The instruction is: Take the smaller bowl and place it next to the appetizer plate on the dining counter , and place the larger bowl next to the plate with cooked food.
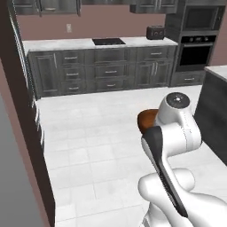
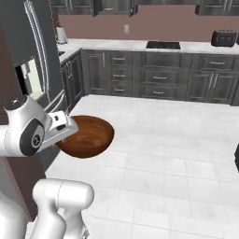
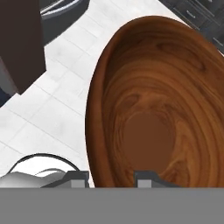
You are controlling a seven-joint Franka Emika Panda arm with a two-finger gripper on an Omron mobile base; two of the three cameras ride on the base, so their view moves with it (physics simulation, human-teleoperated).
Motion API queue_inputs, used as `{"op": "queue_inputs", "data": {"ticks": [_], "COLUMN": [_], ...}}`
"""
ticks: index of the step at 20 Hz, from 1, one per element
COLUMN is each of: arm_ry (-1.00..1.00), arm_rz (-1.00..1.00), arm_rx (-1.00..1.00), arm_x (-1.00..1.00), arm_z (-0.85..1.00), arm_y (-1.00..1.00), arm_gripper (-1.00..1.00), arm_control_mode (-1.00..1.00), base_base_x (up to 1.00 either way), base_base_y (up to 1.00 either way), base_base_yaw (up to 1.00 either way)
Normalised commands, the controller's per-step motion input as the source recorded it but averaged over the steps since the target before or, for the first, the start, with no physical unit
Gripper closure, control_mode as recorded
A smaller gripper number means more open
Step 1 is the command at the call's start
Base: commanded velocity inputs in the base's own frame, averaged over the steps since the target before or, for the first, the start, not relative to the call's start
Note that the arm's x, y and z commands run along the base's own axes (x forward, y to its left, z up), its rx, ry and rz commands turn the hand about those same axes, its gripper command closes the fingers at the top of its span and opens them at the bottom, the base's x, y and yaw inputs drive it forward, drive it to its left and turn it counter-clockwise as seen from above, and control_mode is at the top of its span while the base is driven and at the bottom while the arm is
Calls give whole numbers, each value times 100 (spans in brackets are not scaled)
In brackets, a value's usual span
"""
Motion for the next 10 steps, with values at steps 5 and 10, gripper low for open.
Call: {"op": "queue_inputs", "data": {"ticks": [5,10], "arm_ry": [0,0], "arm_rz": [0,0], "arm_rx": [0,0], "arm_x": [0,0], "arm_z": [0,0], "arm_y": [0,0], "arm_gripper": [100,100], "arm_control_mode": [100,100], "base_base_x": [-54,-39], "base_base_y": [-100,-100], "base_base_yaw": [0,0]}}
